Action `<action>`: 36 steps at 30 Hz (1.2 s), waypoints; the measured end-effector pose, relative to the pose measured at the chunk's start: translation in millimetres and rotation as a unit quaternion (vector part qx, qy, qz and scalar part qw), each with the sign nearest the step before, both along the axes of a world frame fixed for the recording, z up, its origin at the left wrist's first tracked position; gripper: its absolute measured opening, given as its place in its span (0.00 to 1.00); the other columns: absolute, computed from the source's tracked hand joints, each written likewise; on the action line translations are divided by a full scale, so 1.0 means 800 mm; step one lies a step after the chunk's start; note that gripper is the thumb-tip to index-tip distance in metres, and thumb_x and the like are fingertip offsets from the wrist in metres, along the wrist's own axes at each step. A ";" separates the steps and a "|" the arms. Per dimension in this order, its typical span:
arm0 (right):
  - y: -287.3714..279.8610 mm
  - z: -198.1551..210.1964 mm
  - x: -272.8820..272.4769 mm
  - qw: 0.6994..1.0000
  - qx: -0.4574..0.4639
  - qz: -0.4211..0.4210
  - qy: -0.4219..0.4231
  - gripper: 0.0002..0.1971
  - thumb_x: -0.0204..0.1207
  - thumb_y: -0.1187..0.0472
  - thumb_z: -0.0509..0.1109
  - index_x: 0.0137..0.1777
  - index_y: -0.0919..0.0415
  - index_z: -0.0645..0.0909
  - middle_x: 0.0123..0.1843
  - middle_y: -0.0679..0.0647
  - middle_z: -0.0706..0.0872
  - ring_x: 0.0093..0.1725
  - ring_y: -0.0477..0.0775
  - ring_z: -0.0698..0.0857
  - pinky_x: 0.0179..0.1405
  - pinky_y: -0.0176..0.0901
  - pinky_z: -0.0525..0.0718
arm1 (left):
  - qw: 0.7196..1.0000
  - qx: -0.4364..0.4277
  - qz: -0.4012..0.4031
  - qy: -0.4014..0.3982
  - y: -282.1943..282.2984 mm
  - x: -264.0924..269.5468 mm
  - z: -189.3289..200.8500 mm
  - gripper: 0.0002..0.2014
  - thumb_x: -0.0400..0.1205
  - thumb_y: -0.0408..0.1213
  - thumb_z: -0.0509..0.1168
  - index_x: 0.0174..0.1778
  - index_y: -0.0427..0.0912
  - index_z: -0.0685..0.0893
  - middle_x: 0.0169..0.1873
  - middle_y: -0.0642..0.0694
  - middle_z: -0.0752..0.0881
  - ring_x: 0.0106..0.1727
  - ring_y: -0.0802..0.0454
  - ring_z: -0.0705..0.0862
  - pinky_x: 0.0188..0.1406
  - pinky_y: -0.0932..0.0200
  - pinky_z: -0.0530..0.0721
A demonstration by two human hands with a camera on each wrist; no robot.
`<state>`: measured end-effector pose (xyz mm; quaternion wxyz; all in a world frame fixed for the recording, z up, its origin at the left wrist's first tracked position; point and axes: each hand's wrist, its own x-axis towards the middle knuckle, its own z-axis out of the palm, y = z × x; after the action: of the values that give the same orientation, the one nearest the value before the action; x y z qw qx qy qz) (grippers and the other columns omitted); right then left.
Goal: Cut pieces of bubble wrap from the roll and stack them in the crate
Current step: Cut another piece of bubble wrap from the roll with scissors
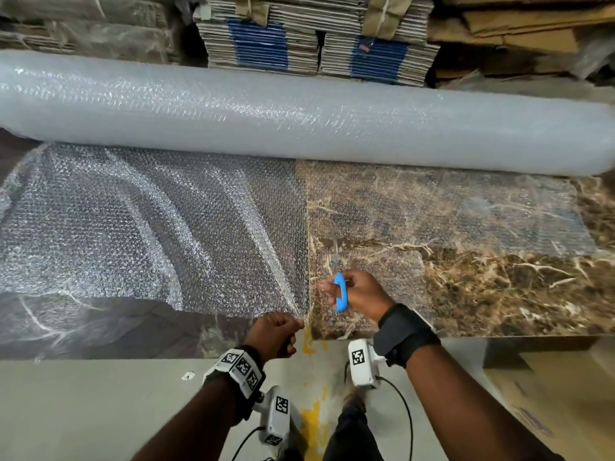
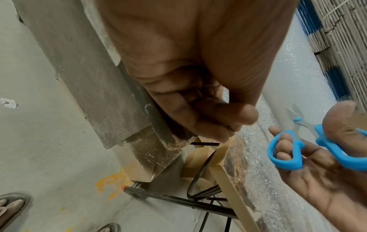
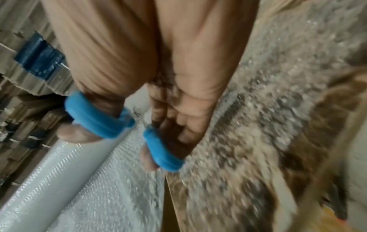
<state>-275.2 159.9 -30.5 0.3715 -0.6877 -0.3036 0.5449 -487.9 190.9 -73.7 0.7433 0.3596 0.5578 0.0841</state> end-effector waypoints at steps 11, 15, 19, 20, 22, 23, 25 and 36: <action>0.037 0.007 0.095 0.877 -0.037 -0.003 -0.479 0.19 0.70 0.66 0.80 0.52 0.64 0.71 0.54 0.65 0.87 0.48 0.67 0.87 0.35 0.48 0.82 | 1.000 0.000 0.000 -0.003 0.002 -0.003 -0.006 0.09 0.81 0.29 0.70 0.34 0.34 0.81 0.20 0.41 0.77 0.15 0.50 0.71 0.20 0.63 0.77; 0.053 0.007 0.119 0.869 0.001 0.033 -0.493 0.12 0.74 0.68 0.75 0.52 0.68 0.76 0.55 0.68 0.86 0.49 0.68 0.87 0.35 0.45 0.72 | 1.000 -0.005 0.007 0.001 0.002 -0.003 -0.011 0.09 0.80 0.29 0.70 0.34 0.34 0.81 0.20 0.40 0.76 0.15 0.51 0.71 0.19 0.63 0.75; 0.071 -0.007 0.143 0.875 0.026 0.084 -0.477 0.11 0.69 0.67 0.78 0.42 0.63 0.77 0.46 0.65 0.87 0.48 0.67 0.87 0.35 0.48 0.77 | 1.000 -0.009 0.019 0.005 0.001 -0.001 -0.016 0.07 0.82 0.29 0.68 0.39 0.31 0.81 0.19 0.41 0.75 0.15 0.51 0.70 0.18 0.65 0.73; 0.074 -0.011 0.147 0.877 0.030 0.088 -0.471 0.11 0.68 0.67 0.78 0.40 0.60 0.76 0.43 0.63 0.86 0.45 0.66 0.86 0.34 0.47 0.75 | 1.000 -0.007 0.018 0.007 0.001 -0.001 -0.017 0.07 0.82 0.29 0.68 0.39 0.32 0.81 0.19 0.41 0.75 0.15 0.51 0.70 0.19 0.64 0.74; 0.080 -0.015 0.155 0.878 0.038 0.095 -0.468 0.10 0.70 0.67 0.77 0.40 0.61 0.77 0.43 0.63 0.85 0.42 0.66 0.85 0.34 0.45 0.72 | 1.000 0.003 0.018 0.018 0.000 -0.002 -0.022 0.09 0.82 0.30 0.69 0.36 0.34 0.82 0.20 0.40 0.76 0.15 0.51 0.71 0.19 0.64 0.74; 0.082 -0.017 0.159 0.879 0.041 0.103 -0.464 0.09 0.70 0.68 0.77 0.43 0.63 0.78 0.44 0.64 0.85 0.43 0.66 0.85 0.35 0.45 0.73 | 0.999 0.012 0.019 0.027 0.000 -0.002 -0.023 0.10 0.81 0.31 0.70 0.34 0.35 0.82 0.20 0.39 0.76 0.15 0.50 0.72 0.19 0.63 0.75; 0.084 -0.020 0.169 0.882 0.045 0.115 -0.454 0.12 0.71 0.67 0.77 0.50 0.65 0.77 0.49 0.65 0.86 0.46 0.65 0.86 0.37 0.44 0.74 | 0.998 0.030 0.026 0.040 -0.001 -0.004 -0.025 0.12 0.80 0.31 0.71 0.29 0.39 0.84 0.21 0.38 0.76 0.16 0.50 0.72 0.20 0.62 0.75; 0.091 -0.009 0.212 0.832 0.050 0.248 -0.494 0.17 0.76 0.67 0.72 0.63 0.67 0.75 0.62 0.67 0.83 0.55 0.67 0.85 0.51 0.55 0.85 | 0.987 0.124 0.037 0.090 -0.019 0.004 -0.010 0.17 0.81 0.38 0.71 0.25 0.43 0.80 0.21 0.40 0.76 0.19 0.51 0.73 0.21 0.62 0.74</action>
<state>-105.5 232.6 -37.5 0.0581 -0.7471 -0.6342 0.1906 -484.8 175.7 -82.1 0.6359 0.4344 0.6207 0.1474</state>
